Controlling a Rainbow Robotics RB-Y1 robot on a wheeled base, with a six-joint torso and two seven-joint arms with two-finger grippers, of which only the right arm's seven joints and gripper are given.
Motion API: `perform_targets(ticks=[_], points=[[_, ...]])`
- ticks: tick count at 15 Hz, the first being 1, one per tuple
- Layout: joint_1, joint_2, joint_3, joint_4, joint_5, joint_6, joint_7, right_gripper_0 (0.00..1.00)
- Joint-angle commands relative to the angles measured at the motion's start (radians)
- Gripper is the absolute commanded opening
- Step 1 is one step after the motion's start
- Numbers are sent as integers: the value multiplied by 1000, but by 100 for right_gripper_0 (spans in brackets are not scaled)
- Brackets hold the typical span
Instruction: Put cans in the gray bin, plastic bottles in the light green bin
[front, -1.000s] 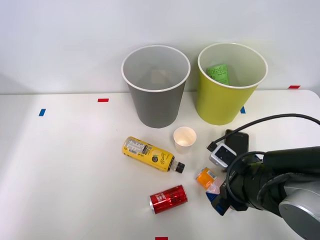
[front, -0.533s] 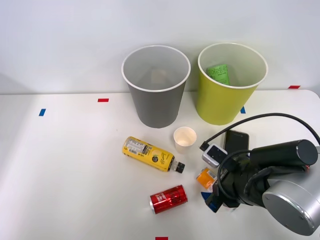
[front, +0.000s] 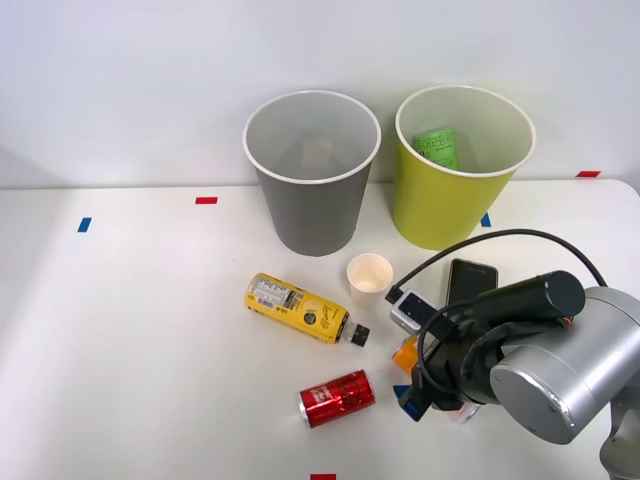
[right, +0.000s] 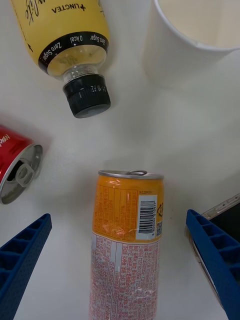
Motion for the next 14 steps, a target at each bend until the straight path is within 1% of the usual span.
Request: perform_targets(ticks=[1,5,10,14], points=[[-14,19,19,59,16,-38,10,93],[-44,38,26,119,25,-61,27,93],[-47,44,28,133,49,-61,43,93],[-47,35,51,133,68,-61,48,93]])
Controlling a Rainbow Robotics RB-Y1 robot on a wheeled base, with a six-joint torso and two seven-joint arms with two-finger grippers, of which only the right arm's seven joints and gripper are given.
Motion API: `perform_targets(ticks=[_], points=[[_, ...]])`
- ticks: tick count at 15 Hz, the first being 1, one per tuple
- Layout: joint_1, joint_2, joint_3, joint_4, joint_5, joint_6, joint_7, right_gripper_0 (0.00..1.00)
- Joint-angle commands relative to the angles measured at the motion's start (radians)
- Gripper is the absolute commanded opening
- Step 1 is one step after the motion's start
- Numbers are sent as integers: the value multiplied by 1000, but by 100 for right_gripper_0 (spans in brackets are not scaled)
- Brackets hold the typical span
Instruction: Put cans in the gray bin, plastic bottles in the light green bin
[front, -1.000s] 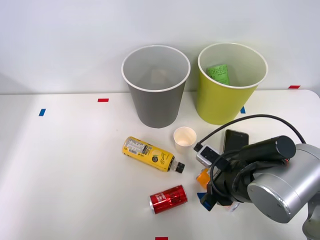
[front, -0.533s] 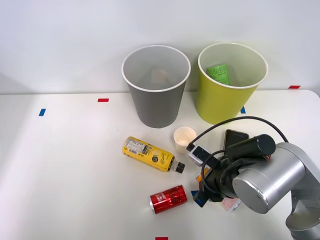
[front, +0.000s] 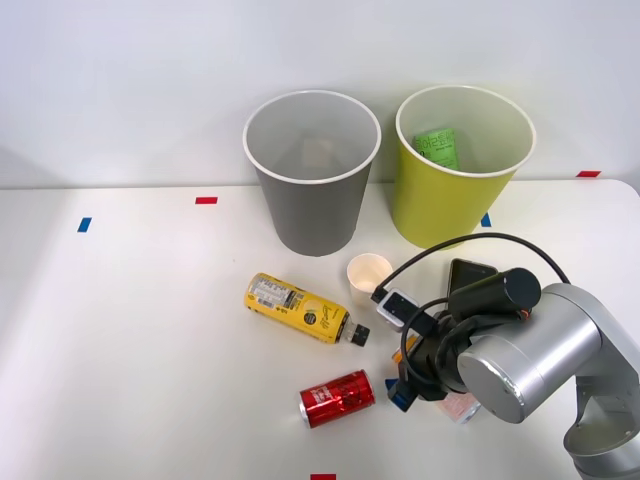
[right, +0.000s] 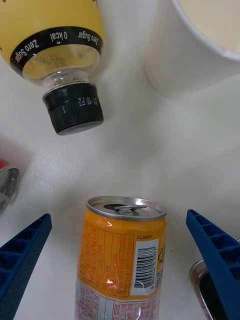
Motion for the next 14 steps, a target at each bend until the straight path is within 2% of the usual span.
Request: perform_targets(ticks=[1,9,10,11,12,14], points=[[2,-15,22,0,12,0,1,93],[5,-22,70,0,54,1,1,93],[5,-21,70,0,54,1,1,69],[5,-18,70,0,54,1,-2,21],[5,-19,70,0,57,1,-4,1],[5,-18,70,0,60,1,-5,0]])
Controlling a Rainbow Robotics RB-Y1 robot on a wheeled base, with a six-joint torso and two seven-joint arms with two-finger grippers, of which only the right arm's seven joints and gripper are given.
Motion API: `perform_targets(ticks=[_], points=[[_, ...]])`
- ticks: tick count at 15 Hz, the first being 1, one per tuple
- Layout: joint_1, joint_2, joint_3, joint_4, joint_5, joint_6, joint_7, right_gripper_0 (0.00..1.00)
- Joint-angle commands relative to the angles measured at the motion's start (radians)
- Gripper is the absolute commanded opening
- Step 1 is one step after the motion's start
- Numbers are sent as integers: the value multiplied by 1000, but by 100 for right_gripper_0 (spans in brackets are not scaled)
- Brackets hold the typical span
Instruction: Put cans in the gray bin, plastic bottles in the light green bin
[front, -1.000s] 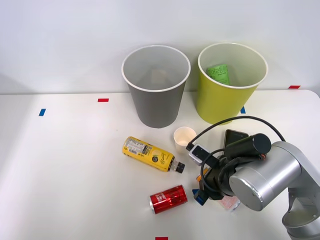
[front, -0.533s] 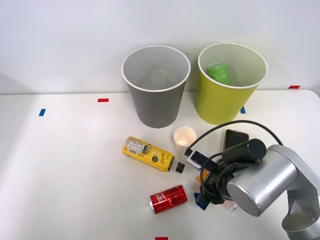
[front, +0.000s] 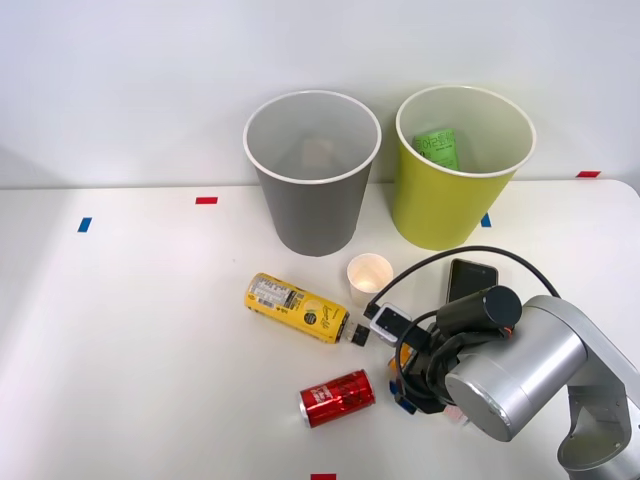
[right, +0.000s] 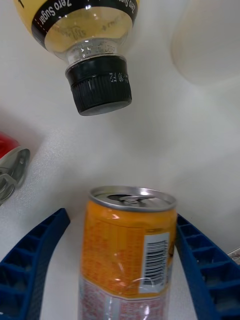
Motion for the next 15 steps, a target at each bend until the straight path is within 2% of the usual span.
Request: perform_targets(ticks=[1,6,8,15], points=[[0,1,0,0,7,0,-2,0],[-3,0,-3,-1,15,-1,-7,0],[-3,-2,-28,-38,0,-3,-4,0],[8,-62,-301,-271,-332,-4,32,0]])
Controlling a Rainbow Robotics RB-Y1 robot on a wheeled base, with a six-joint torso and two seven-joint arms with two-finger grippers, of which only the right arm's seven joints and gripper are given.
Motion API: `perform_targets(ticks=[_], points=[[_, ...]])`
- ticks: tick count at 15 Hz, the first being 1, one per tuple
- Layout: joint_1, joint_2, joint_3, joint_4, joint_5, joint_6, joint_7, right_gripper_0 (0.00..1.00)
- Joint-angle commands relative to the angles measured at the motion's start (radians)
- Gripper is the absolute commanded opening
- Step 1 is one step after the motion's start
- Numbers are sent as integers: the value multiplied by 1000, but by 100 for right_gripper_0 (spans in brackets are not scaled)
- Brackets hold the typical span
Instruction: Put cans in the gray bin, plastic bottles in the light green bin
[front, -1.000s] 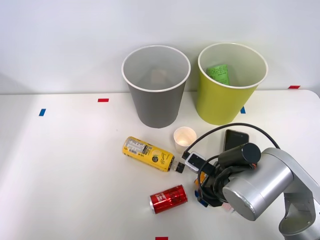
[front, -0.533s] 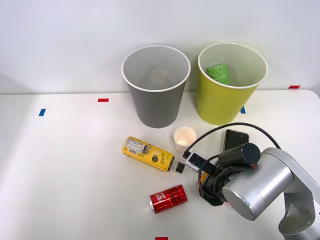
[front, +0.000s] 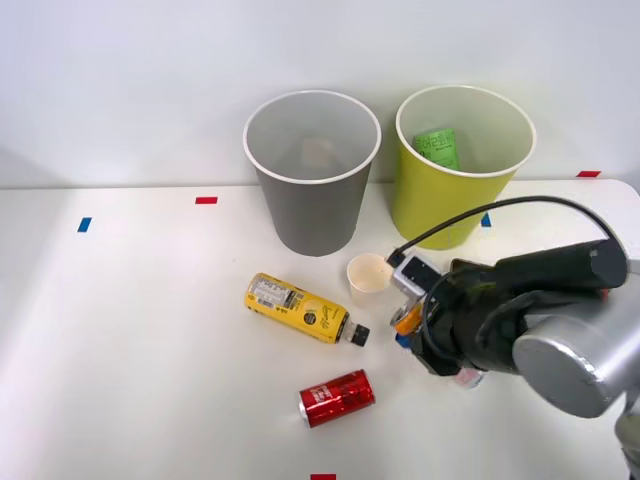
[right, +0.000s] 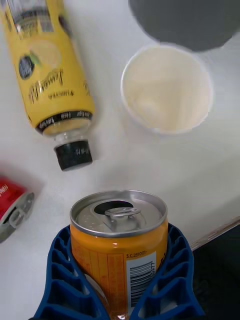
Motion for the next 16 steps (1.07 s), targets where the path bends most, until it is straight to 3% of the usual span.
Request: perform_targets(ticks=[1,3,5,9,12,16], points=[[18,-31,-118,-100,-135,-2,20,0],[45,-34,-191,-149,-224,-40,36,0],[71,-34,-216,-154,-285,-131,43,0],[85,-8,-224,-144,-454,-460,36,0],[65,18,-222,-117,-566,-608,36,0],[-15,56,-152,-14,-601,-819,48,0]])
